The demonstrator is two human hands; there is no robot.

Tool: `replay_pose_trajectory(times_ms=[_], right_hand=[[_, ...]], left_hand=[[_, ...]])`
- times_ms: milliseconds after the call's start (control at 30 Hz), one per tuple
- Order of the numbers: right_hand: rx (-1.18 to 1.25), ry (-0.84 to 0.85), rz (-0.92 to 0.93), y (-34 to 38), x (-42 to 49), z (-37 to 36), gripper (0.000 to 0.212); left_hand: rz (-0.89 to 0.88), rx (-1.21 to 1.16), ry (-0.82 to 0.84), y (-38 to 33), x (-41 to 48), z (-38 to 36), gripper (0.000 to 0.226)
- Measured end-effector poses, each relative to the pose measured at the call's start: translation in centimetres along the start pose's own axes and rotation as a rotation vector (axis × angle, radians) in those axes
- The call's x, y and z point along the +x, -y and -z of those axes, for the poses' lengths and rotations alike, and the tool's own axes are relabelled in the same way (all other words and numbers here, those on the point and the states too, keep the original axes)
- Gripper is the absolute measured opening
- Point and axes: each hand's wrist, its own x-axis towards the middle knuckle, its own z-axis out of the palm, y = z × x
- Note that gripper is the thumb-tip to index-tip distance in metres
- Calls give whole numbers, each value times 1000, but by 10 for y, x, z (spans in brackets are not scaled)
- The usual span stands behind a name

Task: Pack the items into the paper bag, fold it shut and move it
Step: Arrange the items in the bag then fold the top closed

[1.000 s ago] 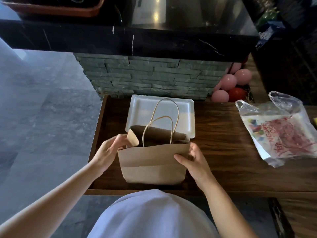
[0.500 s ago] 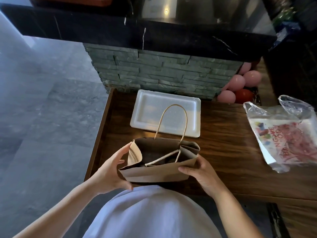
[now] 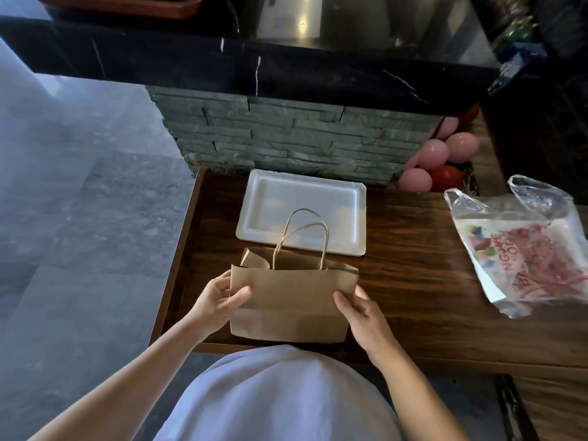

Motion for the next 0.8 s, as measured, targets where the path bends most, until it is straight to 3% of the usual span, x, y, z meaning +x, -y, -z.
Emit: replay_pose_trajectory(times_ms=[67, 167, 267, 300, 367, 433, 500, 567, 633, 800], right_hand=[[20, -27, -43, -2, 1, 0, 41], [101, -75, -127, -7, 1, -6, 55], [32, -191, -130, -5, 0, -13, 19], [-64, -253, -95, -4, -1, -14, 19], [-318, -404, 70, -3, -1, -12, 42], [-551, -478, 329, 3, -2, -13, 44], [-734, -433, 462, 11, -5, -19, 35], [-955, -331, 475, 18, -7, -31, 38], [-1124, -238, 468, 22, -7, -44, 39], [-1003, 6, 632, 28, 2, -66, 25]], left_hand=[[-28, 53, -10, 0, -1, 2, 51], [101, 5, -122, 1, -1, 2, 46], [212, 24, -200, 0, 2, -6, 22], [202, 91, -235, -2, 3, -8, 12], [59, 390, -327, -3, 3, -9, 36], [-320, 718, -346, -7, 2, -6, 32], [-603, 897, -145, -6, -1, -3, 31], [-627, 1018, 63, 0, -3, -3, 45], [-600, 1097, 141, 5, -3, -5, 51], [-544, 794, 180, 0, 6, -4, 40]])
